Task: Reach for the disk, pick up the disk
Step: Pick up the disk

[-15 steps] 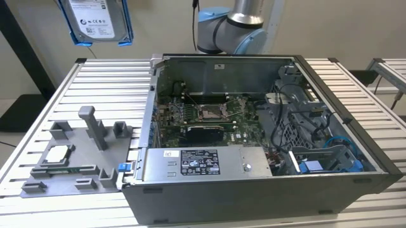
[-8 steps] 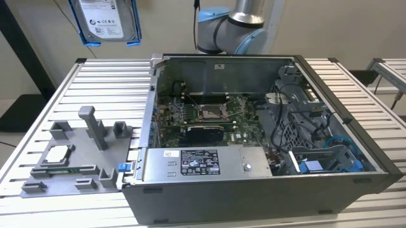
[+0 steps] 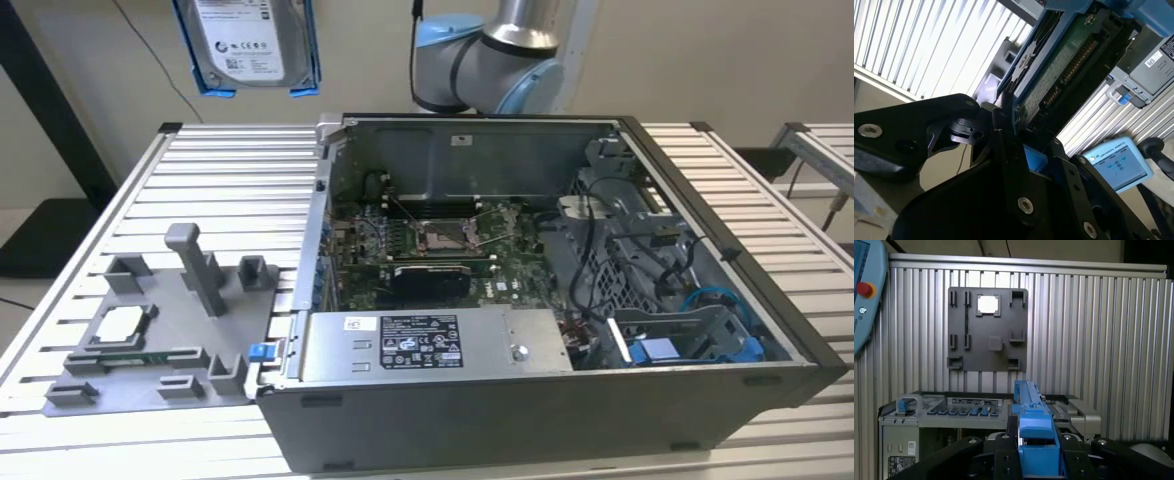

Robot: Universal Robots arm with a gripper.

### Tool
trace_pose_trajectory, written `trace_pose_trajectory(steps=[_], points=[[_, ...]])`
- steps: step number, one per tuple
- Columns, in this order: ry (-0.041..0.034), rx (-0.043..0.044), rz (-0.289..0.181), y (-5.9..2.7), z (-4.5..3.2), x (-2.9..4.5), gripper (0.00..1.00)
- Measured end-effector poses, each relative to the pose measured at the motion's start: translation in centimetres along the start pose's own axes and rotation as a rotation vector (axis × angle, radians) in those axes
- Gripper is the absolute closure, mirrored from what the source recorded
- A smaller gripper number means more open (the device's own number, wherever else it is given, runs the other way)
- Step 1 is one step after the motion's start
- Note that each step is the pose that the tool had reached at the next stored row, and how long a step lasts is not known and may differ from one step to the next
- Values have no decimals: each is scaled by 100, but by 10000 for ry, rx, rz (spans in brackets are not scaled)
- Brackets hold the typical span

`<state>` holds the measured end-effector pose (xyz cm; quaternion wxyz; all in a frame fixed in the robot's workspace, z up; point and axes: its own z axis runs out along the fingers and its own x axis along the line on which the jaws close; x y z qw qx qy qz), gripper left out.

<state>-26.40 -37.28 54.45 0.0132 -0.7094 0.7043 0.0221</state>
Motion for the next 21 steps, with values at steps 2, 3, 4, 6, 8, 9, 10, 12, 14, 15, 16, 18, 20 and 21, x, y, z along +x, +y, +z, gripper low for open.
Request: trace_pose_trajectory(steps=[2,3,4,6,8,9,10,12,14,15,16,18,20,21], points=[[-1,1,1,-48,0,0,100],[0,0,1,-74,0,0,100],[0,0,1,-99,-1,1,100],[0,0,1,-147,-1,1,100],[-1,1,0,-195,-1,1,100],[0,0,0,-219,-1,2,100],[0,0,0,-243,-2,2,100],[0,0,1,-289,-2,2,100],[0,0,1,-335,-2,2,100],[0,0,1,-359,-2,2,100],[0,0,1,-382,-2,3,100],[0,0,0,-427,-3,3,100],[0,0,1,-473,-3,3,100],[0,1,1,-494,-3,3,100]])
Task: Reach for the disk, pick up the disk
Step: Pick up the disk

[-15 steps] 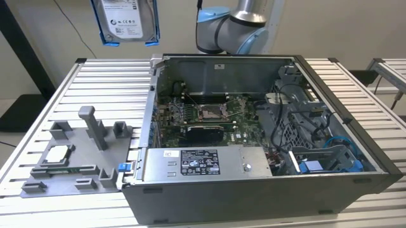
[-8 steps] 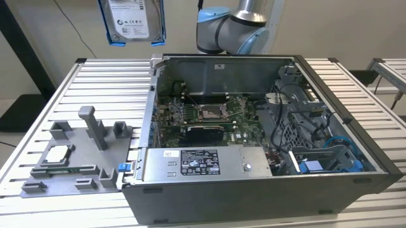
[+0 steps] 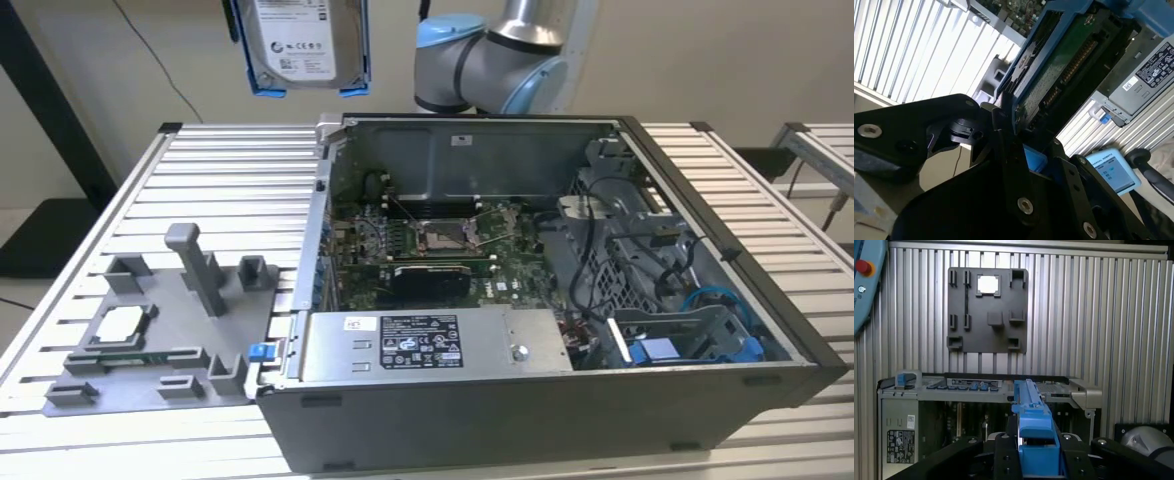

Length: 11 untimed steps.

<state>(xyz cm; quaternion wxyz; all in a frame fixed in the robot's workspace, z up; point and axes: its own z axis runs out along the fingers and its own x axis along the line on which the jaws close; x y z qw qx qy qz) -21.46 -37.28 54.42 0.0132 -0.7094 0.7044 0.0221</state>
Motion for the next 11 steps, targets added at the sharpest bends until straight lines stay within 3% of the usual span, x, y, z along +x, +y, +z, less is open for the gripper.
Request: trace_pose_trajectory(steps=[11], points=[[1,-1,0,-244,-2,2,100]])
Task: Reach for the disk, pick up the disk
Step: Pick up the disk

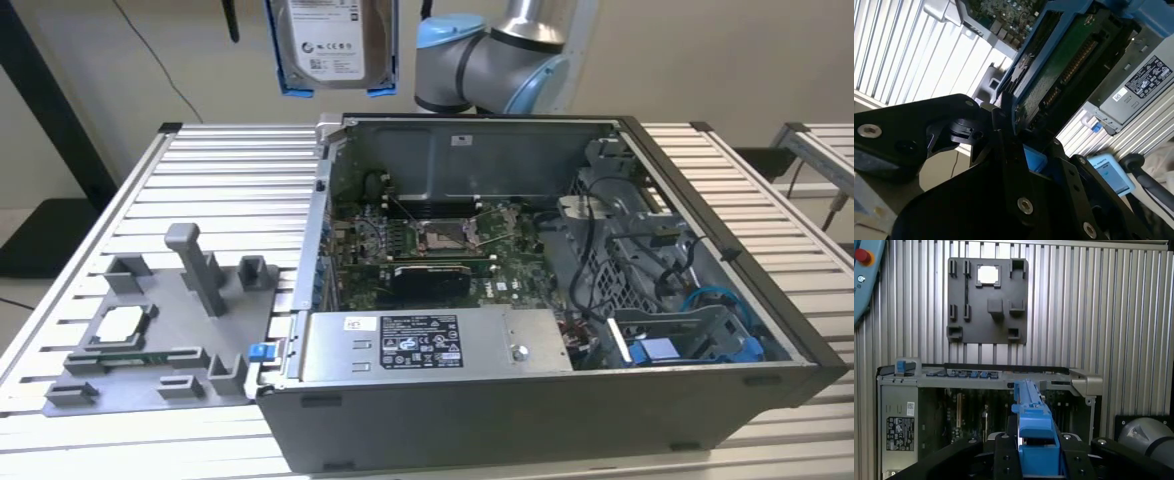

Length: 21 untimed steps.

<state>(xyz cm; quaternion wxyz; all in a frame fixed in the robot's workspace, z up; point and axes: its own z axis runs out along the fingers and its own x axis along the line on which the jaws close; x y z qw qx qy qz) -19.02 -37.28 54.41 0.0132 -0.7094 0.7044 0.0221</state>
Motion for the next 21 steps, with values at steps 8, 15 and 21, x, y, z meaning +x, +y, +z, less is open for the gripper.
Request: trace_pose_trajectory(steps=[8,15,21], points=[[0,0,0,-178,-1,1,100],[-1,1,0,-329,-2,2,100],[0,0,0,-458,-4,3,100]])
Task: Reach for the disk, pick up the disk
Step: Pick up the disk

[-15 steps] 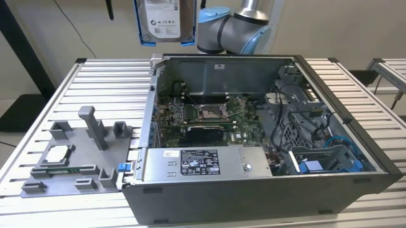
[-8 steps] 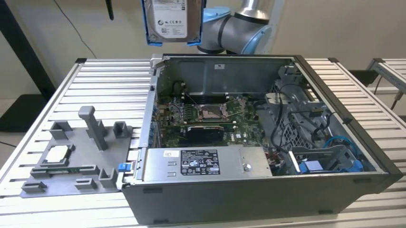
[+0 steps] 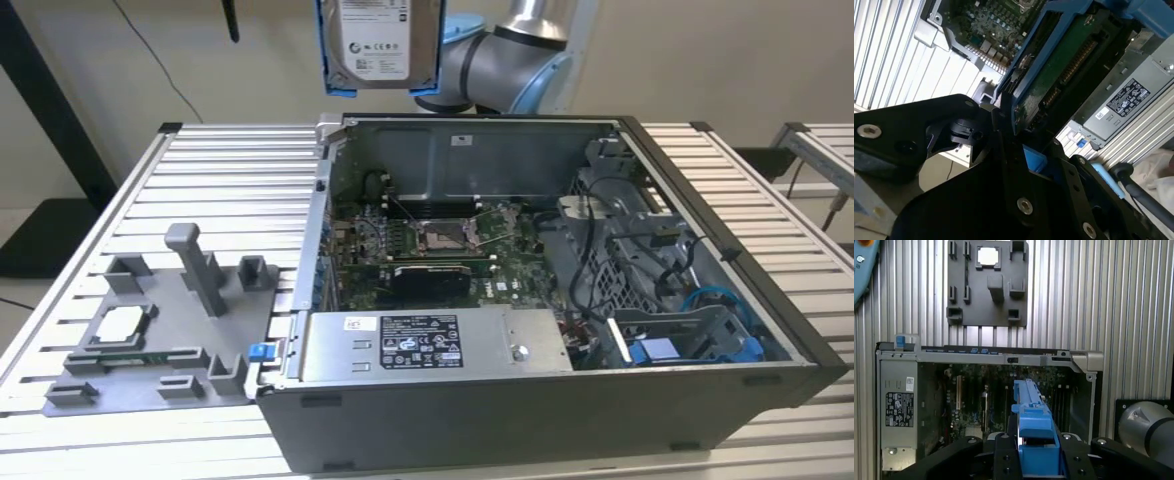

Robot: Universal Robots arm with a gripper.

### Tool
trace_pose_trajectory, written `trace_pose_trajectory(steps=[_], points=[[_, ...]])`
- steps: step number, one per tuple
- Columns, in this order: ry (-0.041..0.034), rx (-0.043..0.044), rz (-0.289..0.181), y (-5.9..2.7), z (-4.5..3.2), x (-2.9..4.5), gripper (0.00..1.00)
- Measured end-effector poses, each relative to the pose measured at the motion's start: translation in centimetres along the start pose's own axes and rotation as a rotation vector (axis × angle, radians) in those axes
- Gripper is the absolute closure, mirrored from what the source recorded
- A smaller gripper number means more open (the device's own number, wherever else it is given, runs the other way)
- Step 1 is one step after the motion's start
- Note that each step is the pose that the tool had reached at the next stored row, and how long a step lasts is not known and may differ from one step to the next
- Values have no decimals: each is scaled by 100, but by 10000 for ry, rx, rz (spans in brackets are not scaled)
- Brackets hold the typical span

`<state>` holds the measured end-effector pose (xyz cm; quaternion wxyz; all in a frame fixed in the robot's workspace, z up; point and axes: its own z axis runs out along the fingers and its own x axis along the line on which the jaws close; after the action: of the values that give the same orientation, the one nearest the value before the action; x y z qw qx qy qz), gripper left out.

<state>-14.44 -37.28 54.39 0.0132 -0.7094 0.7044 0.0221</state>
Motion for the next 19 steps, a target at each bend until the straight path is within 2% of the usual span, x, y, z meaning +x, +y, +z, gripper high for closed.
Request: trace_pose_trajectory(steps=[13,19], points=[[0,0,0,-271,-2,2,100],[-1,0,0,-460,-4,3,100]])
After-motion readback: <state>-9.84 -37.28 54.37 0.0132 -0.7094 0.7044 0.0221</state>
